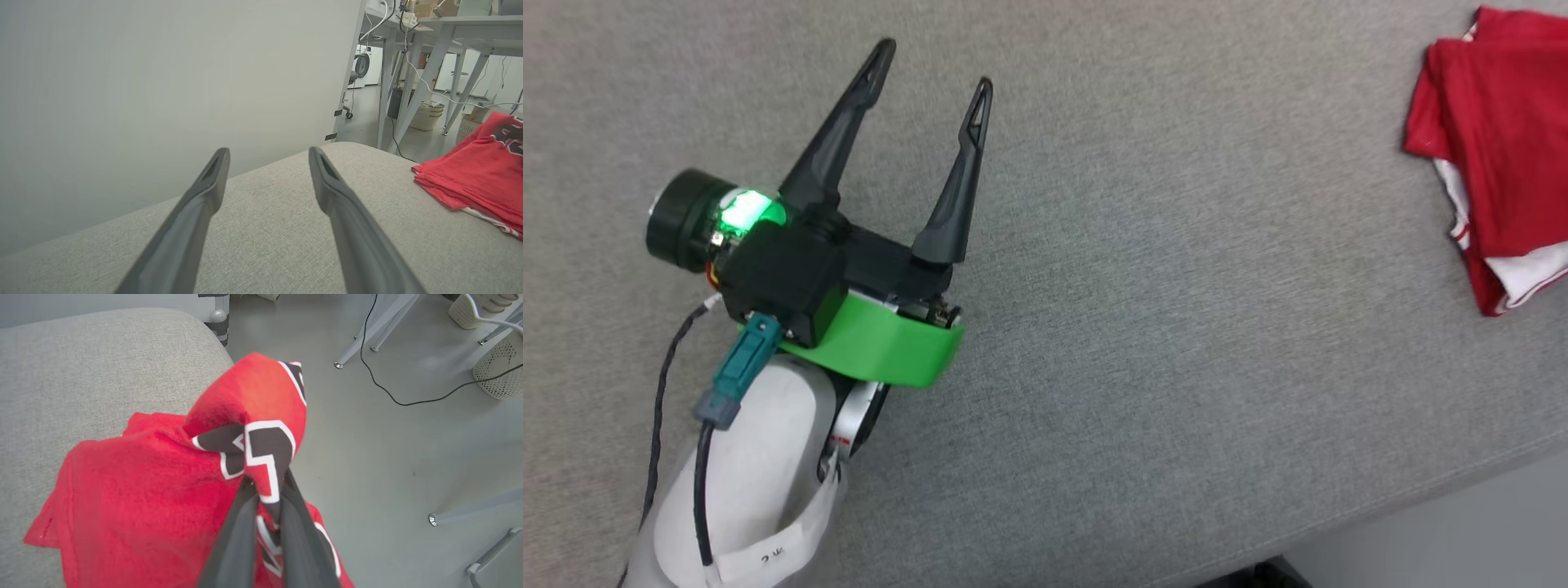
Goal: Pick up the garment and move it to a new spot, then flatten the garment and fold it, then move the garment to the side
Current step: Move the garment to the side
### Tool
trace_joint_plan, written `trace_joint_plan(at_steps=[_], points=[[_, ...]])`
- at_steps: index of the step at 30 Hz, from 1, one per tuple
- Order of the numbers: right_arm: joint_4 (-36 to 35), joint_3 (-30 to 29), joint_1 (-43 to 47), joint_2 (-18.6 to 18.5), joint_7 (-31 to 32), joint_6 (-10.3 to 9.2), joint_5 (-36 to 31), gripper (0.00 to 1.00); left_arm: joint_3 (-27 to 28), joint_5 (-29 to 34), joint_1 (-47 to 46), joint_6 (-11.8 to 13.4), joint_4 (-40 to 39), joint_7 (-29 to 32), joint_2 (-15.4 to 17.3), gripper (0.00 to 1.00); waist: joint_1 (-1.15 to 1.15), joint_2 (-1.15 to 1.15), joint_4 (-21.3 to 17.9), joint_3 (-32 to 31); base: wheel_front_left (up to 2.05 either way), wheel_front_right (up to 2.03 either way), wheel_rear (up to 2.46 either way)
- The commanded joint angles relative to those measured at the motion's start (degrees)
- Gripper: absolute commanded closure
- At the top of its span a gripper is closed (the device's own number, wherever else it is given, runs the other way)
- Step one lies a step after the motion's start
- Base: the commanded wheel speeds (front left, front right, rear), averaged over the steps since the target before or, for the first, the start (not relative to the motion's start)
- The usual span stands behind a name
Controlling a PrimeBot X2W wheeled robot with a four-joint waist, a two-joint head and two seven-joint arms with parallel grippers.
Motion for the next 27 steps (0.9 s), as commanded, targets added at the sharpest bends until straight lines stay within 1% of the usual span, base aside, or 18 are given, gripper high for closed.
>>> trace_joint_plan(at_steps=[1,5,8,10,11,12,20,24,27], points=[[1.16,-0.24,-1.64,0.33,-1.57,-0.05,-0.71,1.00,-0.13,0.63,-1.63,-0.38,-0.72,0.27,0.64,0.00,-0.01,0.00,0.00,8.43,0.00,0.00,0.00],[6.32,-1.00,-4.57,1.44,-6.70,-0.05,-3.13,1.00,-0.29,1.26,-3.83,-0.76,-1.50,0.75,1.14,0.00,-0.01,0.00,0.88,11.33,0.00,0.00,0.00],[10.15,-1.85,-5.99,2.33,-9.67,-0.05,-4.64,1.00,-0.43,1.50,-4.59,-0.78,-1.60,0.67,1.24,0.00,-0.01,0.00,1.54,12.19,0.00,0.00,0.00],[12.54,-2.21,-6.63,2.61,-11.46,-0.05,-5.79,0.64,-0.53,1.51,-4.77,-0.76,-1.55,0.37,1.21,0.00,-0.01,0.00,2.02,12.15,0.00,0.00,0.00],[13.73,-2.47,-6.95,2.74,-12.38,-0.05,-6.22,0.14,-0.61,1.49,-4.74,-0.70,-1.48,0.13,1.15,0.00,-0.01,0.00,2.31,11.92,0.00,0.00,0.00],[14.63,-2.66,-7.15,2.74,-13.11,-0.05,-6.70,0.00,-0.69,1.45,-4.65,-0.66,-1.37,-0.06,1.10,0.00,-0.01,0.00,2.52,11.64,0.00,0.00,0.00],[20.16,-4.70,-7.48,1.38,-21.41,-0.05,-11.77,0.00,-1.09,0.36,-2.92,0.12,0.85,-2.50,-0.03,0.00,-0.01,0.00,4.66,7.01,0.00,0.00,0.00],[21.93,-5.45,-6.88,0.53,-25.99,-0.05,-14.28,0.00,-1.19,-0.59,-0.89,0.73,2.98,-3.70,-0.78,0.00,-0.01,0.00,5.73,2.89,0.00,0.00,0.00],[22.31,-4.66,-5.66,1.22,-28.74,-0.05,-13.50,0.00,-1.05,-1.55,1.63,1.43,5.05,-4.50,-1.30,0.00,-0.01,0.00,6.42,-1.13,0.00,0.00,0.00]])
